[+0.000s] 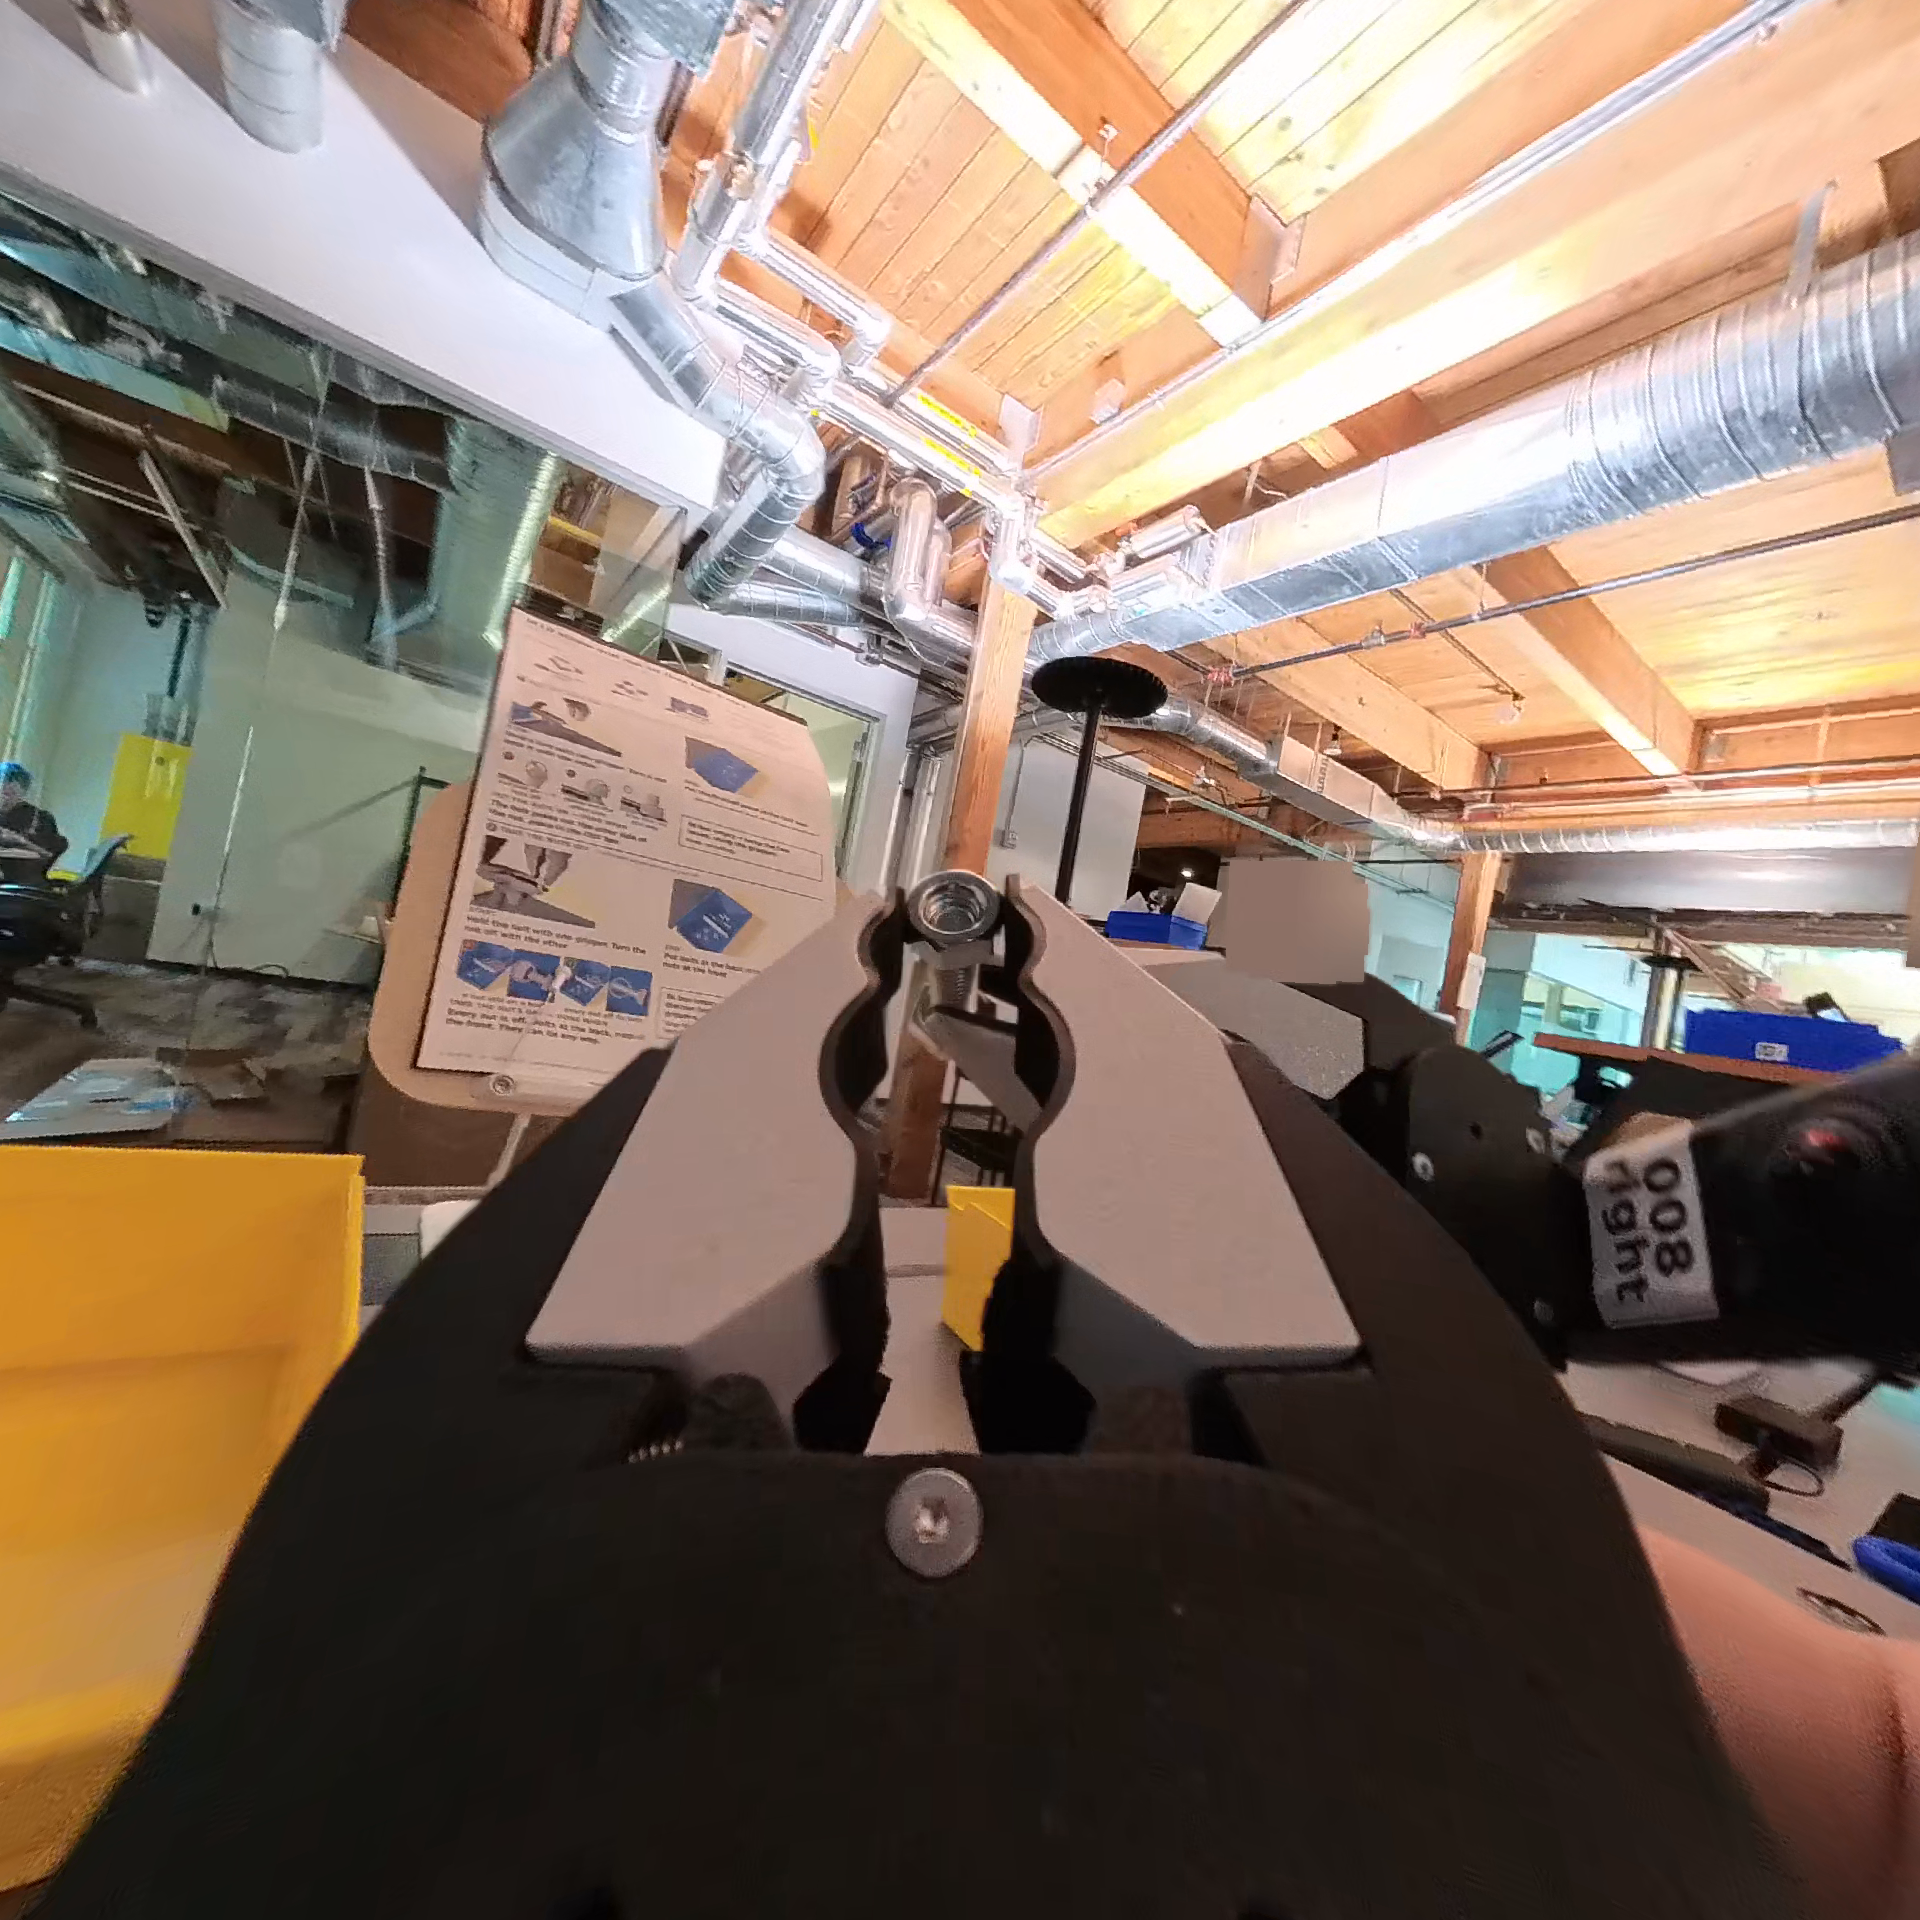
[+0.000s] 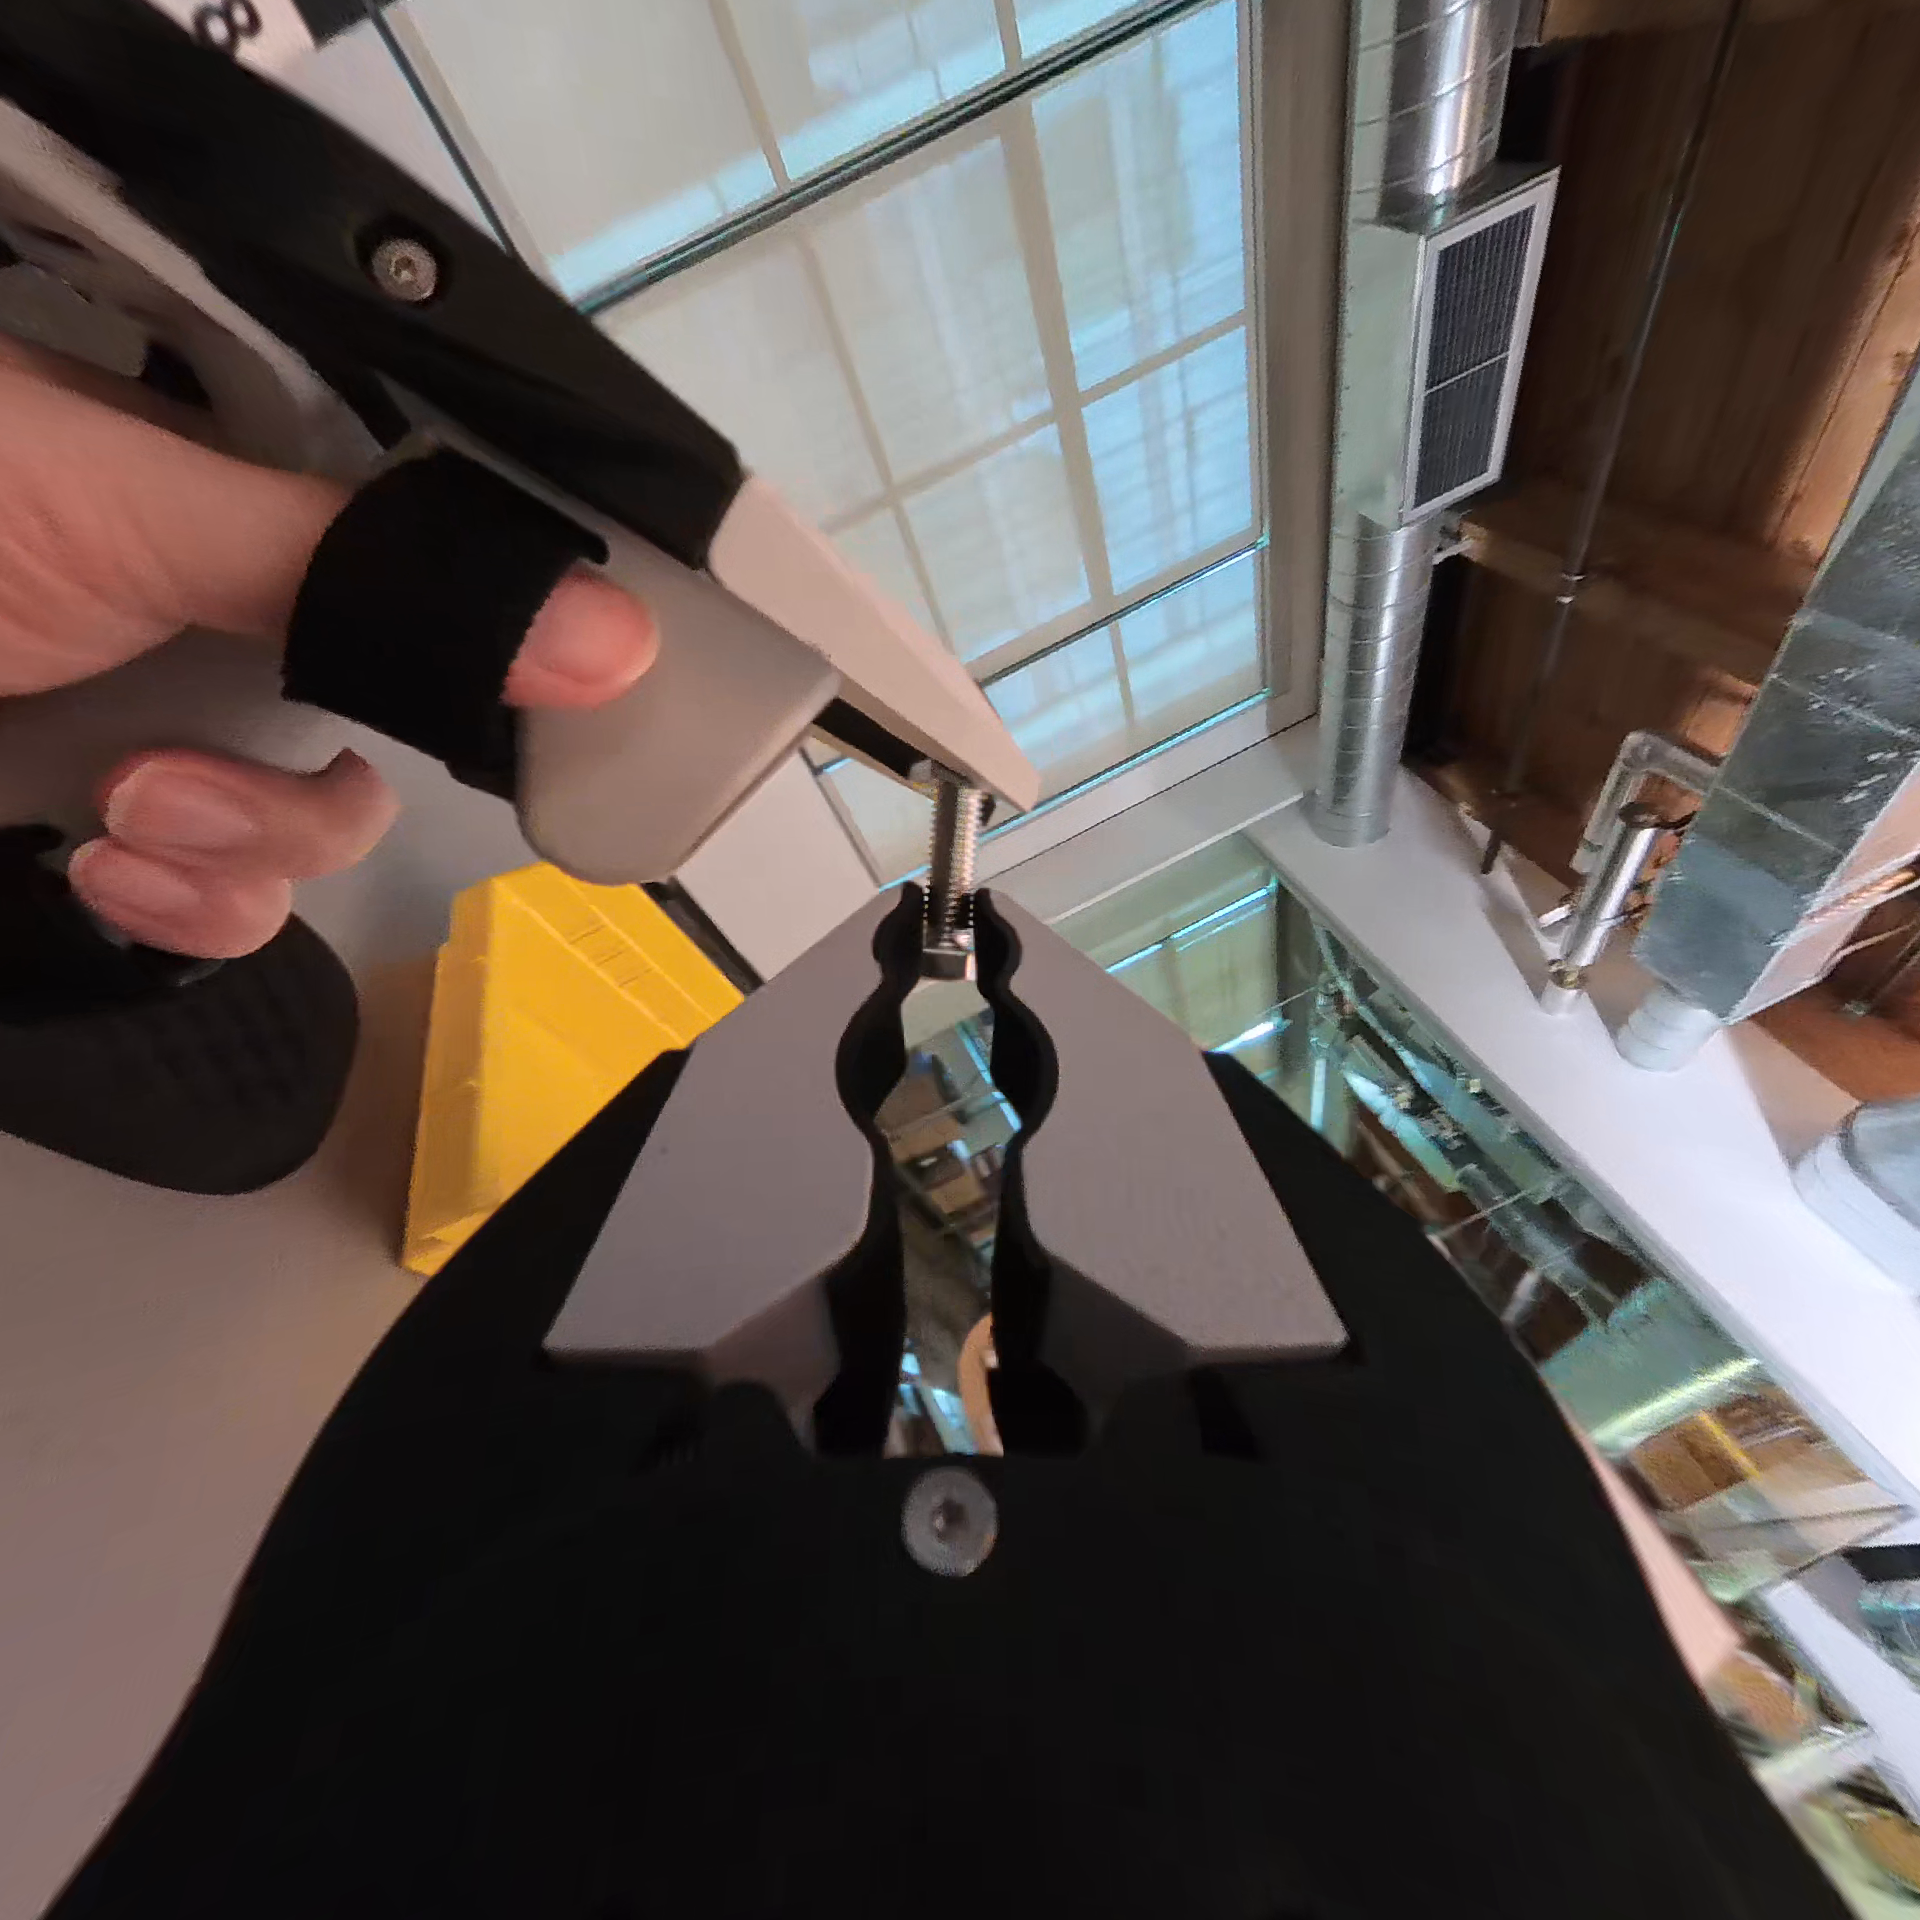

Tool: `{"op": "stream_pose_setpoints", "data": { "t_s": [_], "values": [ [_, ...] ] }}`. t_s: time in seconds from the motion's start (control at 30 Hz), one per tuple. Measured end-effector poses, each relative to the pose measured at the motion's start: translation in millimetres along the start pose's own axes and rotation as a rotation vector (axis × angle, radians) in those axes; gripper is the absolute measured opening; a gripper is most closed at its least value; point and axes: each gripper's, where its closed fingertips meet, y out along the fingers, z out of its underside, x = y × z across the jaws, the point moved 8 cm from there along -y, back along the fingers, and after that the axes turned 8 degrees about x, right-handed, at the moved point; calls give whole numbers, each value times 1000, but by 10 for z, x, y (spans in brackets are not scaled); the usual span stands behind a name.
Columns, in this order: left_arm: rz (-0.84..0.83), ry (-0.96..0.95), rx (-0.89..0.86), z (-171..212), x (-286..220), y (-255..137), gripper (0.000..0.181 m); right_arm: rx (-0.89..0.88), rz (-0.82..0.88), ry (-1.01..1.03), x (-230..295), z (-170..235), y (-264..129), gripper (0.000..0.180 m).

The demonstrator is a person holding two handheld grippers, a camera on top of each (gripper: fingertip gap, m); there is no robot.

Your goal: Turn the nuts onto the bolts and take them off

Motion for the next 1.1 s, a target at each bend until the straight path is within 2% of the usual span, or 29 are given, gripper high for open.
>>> {"op": "stream_pose_setpoints", "data": {
  "t_s": [0.2,0.33,0.47,0.57,0.63,0.73,0.83,0.9,1.0,1.1],
  "values": [
    [164,-47,43,-25,50,-5,16,-87,-282,317,-174,107,-5,8],
    [238,40,41,-75,24,-41,19,-151,-457,450,-239,145,-20,8],
    [339,146,75,-112,-34,-99,28,-241,-748,638,-270,183,-46,8],
    [481,190,128,-106,-143,-151,29,-342,-980,739,-261,197,-109,7],
    [538,220,172,-71,-207,-165,28,-387,-1102,786,-247,208,-141,7],
    [550,282,191,-23,-275,-162,19,-408,-1188,804,-204,233,-158,8],
    [555,340,196,5,-330,-158,17,-418,-1216,804,-181,241,-164,8],
    [507,389,193,-6,-330,-149,17,-406,-1162,790,-194,248,-148,8],
    [396,478,174,-32,-323,-128,17,-380,-978,688,-240,226,-143,8],
    [300,505,101,-100,-344,-118,17,-391,-679,501,-284,114,-201,8]
  ]
}}
